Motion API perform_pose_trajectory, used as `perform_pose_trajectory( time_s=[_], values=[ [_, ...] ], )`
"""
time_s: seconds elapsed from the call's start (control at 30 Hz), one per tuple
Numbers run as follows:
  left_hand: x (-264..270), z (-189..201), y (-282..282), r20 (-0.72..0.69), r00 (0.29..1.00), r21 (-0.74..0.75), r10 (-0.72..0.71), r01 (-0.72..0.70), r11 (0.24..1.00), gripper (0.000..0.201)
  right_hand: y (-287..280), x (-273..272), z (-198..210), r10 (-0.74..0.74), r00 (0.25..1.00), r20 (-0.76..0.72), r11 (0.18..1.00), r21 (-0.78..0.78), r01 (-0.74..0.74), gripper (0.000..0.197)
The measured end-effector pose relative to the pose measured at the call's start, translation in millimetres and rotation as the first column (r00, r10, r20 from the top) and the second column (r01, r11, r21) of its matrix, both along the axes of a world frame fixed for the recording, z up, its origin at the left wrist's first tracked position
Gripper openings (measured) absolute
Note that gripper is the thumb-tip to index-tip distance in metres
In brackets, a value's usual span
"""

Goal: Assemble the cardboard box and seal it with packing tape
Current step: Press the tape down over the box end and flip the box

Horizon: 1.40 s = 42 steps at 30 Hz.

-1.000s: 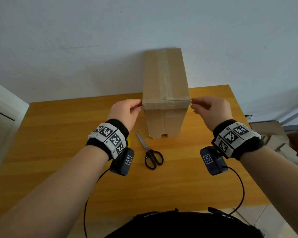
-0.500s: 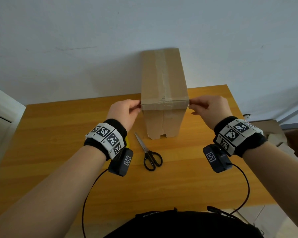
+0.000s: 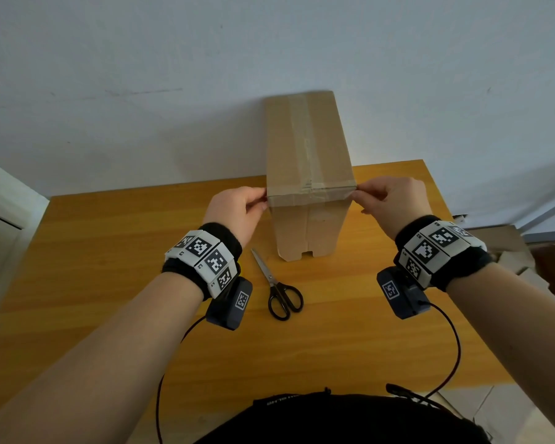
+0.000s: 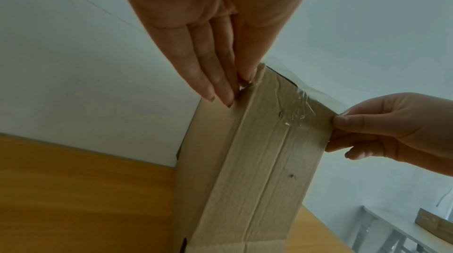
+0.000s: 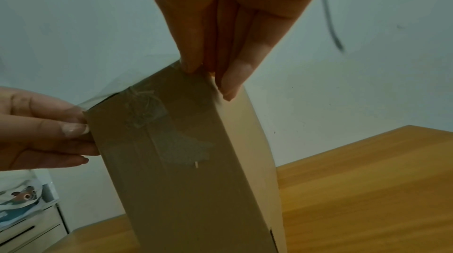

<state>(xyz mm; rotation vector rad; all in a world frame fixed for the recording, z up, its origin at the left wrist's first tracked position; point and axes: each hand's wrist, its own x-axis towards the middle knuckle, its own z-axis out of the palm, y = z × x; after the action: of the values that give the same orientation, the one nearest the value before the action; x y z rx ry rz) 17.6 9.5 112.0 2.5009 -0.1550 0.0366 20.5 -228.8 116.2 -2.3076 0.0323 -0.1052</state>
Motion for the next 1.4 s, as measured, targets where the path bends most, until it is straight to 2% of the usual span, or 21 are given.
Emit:
perform_pose_trajectory(
  time_s=[0.27, 0.6, 1.13, 1.27, 1.4],
  values=[
    [-0.4, 0.2, -0.2, -0.005, 1.0, -0.004, -0.013, 0.013, 1.0, 0.031, 1.8, -1.1, -1.7, 0.014, 0.999, 0.036, 0.994, -0.11, -0.01, 0.025],
    [-1.8, 3.7, 2.8, -0.013, 0.999, -0.022, -0.032, 0.032, 0.999, 0.032, 3.3, -1.0, -3.8, 0.008, 0.999, 0.031, 0.996, -0.091, -0.005, 0.025],
    [0.9, -3.0, 0.3, 0.109, 0.994, 0.107, -0.008, -0.004, 0.994, 0.029, 7.3, -1.2, -9.0, -0.014, 0.999, 0.049, 0.996, -0.084, 0.018, 0.025],
    [-2.2, -3.4, 0.1, 0.066, 0.996, 0.024, 0.052, -0.053, 0.998, 0.027, 5.9, -1.0, -9.3, -0.039, 0.999, 0.004, 0.999, -0.032, 0.04, 0.022],
    [-2.7, -2.6, 2.8, 0.004, 0.993, -0.105, 0.115, -0.114, 0.988, 0.014, 4.1, -5.0, -9.3, -0.043, 0.999, 0.0, 0.999, 0.0, 0.043, 0.012]
  ],
)
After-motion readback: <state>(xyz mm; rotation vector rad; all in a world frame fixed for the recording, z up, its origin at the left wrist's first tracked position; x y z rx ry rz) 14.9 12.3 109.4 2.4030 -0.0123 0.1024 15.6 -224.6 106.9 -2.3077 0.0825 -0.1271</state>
